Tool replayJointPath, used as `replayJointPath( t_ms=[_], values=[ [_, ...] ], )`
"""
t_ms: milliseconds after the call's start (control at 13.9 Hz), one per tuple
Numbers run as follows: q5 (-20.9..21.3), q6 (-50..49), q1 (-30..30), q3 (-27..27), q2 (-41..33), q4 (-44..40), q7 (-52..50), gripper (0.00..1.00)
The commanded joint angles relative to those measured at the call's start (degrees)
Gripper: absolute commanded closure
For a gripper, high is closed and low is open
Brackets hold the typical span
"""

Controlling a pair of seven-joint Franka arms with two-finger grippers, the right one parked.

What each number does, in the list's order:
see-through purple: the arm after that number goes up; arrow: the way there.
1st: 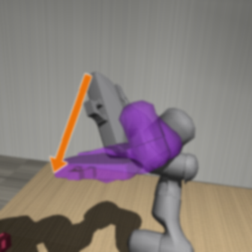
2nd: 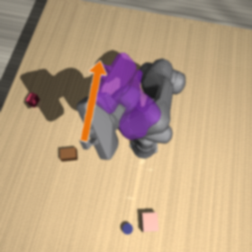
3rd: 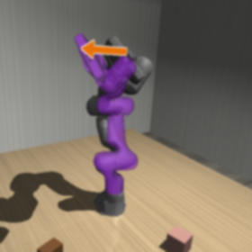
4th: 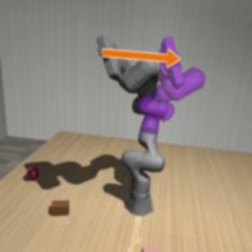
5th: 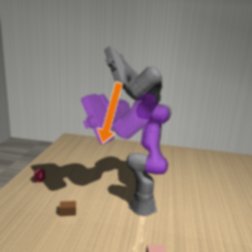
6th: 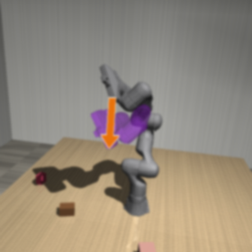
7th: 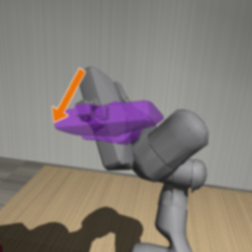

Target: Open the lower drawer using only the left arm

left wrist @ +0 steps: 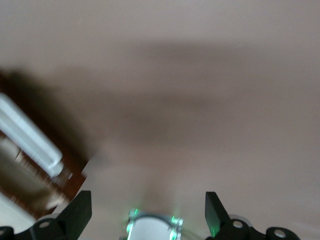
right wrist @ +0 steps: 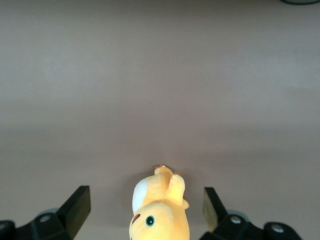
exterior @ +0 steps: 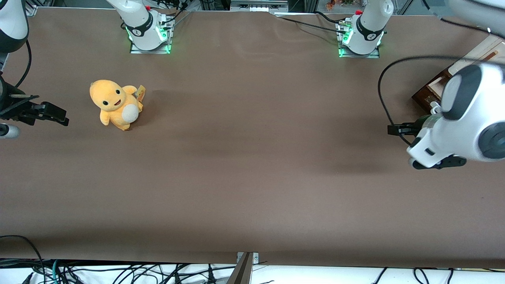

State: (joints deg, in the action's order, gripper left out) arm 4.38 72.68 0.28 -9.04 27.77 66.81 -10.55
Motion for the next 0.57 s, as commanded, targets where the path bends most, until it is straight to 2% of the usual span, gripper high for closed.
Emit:
replayJointPath(
  t_ms=[0, 215, 359, 502],
  values=[
    [-8.1, 9.5, 0.7, 2.3, -12.1, 13.3, 6.9, 0.0],
    [-8.4, 16.1, 0.9, 4.1, -21.1, 22.1, 6.9, 0.0],
    [-5.1, 20.3, 1.6, 4.5, -25.6, 27.6, 6.8, 0.0],
    [-3.8, 26.0, 2.1, 7.0, -27.3, 31.5, 7.0, 0.0]
  ],
)
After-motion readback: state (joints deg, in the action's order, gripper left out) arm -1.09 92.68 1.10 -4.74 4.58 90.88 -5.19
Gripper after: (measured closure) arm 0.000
